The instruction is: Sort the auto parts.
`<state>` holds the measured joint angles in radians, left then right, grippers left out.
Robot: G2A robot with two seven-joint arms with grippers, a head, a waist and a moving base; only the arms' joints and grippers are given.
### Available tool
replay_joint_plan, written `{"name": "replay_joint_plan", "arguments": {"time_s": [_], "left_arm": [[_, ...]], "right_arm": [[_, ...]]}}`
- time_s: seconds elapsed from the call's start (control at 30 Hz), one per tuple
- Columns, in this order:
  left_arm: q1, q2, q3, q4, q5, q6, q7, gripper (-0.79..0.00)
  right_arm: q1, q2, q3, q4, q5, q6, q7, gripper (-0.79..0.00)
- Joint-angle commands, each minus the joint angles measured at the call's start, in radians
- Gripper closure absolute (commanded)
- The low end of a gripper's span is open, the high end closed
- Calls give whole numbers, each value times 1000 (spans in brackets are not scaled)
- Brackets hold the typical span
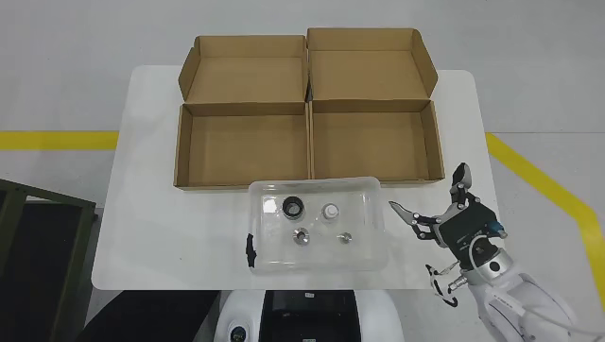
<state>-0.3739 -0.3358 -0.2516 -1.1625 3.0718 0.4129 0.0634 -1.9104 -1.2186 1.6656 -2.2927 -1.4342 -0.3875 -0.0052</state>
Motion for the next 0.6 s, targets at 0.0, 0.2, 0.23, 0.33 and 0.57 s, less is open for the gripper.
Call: {"name": "replay_joint_plan", "arguments": {"time_s": [0.0, 0.2, 0.23, 0.33, 0.57], "left_arm": [[0, 0, 0, 0, 0, 0, 0, -785], [0, 0, 0, 0, 0, 0, 0, -784], [0, 0, 0, 0, 0, 0, 0, -785], [0, 0, 0, 0, 0, 0, 0, -785], [0, 0, 0, 0, 0, 0, 0, -785]], "right_arm": [[0, 0, 0, 0, 0, 0, 0, -785], [0, 0, 0, 0, 0, 0, 0, -784], [0, 0, 0, 0, 0, 0, 0, -784], [0, 0, 0, 0, 0, 0, 0, -785], [4, 0, -8, 3, 4, -5, 2, -785]]}}
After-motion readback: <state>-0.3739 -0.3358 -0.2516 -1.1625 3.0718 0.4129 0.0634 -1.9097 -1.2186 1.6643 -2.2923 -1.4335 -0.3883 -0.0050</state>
